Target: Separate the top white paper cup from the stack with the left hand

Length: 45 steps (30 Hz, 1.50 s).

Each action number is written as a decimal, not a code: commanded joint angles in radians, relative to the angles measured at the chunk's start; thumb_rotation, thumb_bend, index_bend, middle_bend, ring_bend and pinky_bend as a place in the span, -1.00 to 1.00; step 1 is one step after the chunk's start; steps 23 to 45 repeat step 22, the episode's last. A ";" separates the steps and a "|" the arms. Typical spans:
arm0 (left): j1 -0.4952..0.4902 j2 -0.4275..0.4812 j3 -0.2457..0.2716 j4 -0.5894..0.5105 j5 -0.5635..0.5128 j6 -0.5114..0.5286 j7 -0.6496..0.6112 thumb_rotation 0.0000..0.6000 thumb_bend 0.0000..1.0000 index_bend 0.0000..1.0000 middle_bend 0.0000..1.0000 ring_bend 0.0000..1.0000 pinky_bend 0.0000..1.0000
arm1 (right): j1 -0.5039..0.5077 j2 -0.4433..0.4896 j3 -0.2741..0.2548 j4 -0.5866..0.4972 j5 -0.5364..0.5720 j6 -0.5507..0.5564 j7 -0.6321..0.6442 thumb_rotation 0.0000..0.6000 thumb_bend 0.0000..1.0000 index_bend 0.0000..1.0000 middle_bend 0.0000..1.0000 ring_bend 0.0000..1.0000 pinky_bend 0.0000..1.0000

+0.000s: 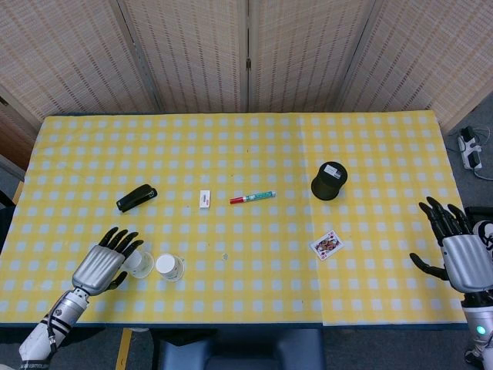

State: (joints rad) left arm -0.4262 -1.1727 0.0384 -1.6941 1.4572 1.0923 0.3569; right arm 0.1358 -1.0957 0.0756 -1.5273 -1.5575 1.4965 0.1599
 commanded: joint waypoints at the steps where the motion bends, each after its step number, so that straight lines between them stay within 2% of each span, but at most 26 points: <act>1: 0.008 0.011 -0.005 -0.015 0.001 0.019 -0.013 1.00 -0.12 -0.76 -0.81 -0.86 -0.98 | -0.001 0.000 0.001 0.005 0.009 -0.006 0.007 1.00 -0.49 -1.00 -0.89 -0.71 -0.84; 11: 0.116 0.002 -0.078 0.045 -0.046 0.247 -0.140 1.00 -0.11 -0.74 -0.81 -0.86 -0.97 | 0.002 -0.035 -0.012 0.049 0.007 -0.029 0.054 1.00 -0.49 -1.00 -0.89 -0.71 -0.84; 16: 0.179 -0.011 -0.086 0.087 -0.033 0.360 -0.176 1.00 -0.11 -0.72 -0.81 -0.86 -0.97 | 0.007 -0.050 -0.019 0.060 -0.006 -0.032 0.073 1.00 -0.49 -1.00 -0.89 -0.71 -0.84; 21: 0.243 -0.038 -0.071 0.144 0.012 0.468 -0.179 1.00 -0.11 -0.67 -0.81 -0.84 -0.96 | 0.005 -0.052 -0.028 0.050 -0.026 -0.023 0.104 1.00 -0.49 -1.00 -0.89 -0.71 -0.84; 45: 0.253 -0.040 -0.066 0.145 0.015 0.476 -0.180 1.00 -0.11 -0.67 -0.81 -0.84 -0.96 | 0.004 -0.053 -0.029 0.049 -0.028 -0.021 0.101 1.00 -0.49 -1.00 -0.89 -0.71 -0.84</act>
